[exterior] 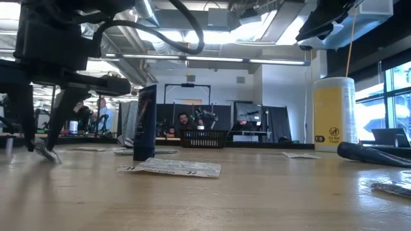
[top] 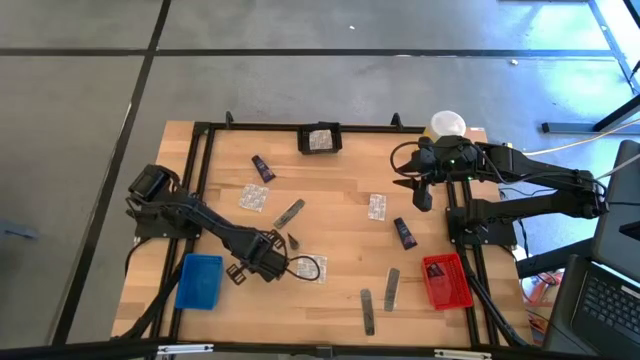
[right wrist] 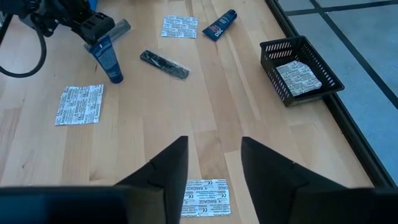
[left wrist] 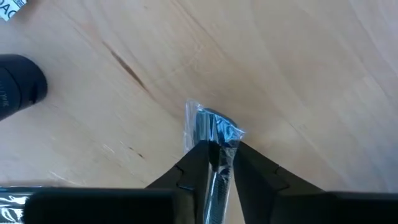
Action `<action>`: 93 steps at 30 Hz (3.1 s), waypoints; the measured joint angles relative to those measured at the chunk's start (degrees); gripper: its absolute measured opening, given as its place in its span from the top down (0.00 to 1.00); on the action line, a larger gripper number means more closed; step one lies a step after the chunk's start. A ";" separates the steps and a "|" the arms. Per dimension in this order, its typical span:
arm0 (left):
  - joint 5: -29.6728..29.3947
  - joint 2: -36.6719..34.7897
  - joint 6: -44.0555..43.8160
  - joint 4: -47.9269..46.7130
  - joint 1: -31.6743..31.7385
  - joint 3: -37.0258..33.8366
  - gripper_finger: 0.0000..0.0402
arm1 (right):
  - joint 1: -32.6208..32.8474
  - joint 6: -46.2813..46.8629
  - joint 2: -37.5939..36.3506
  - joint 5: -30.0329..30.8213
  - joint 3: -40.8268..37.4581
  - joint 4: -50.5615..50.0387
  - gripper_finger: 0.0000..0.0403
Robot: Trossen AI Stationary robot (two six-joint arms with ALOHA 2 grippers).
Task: Pick & Place Travel size toiletries
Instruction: Put the black comb into the blue bin
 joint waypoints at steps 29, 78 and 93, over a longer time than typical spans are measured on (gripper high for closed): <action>0.99 -0.02 -1.04 -9.66 -0.81 8.56 0.99 | -0.01 -0.01 0.02 0.00 0.00 0.17 0.60; 3.15 -16.15 -28.40 -21.08 -31.10 15.98 0.99 | 0.00 -0.01 0.01 0.00 0.00 0.20 0.65; 7.81 -16.11 -26.18 -11.37 -30.93 2.86 0.99 | 0.00 -0.02 0.00 0.00 0.00 0.20 0.64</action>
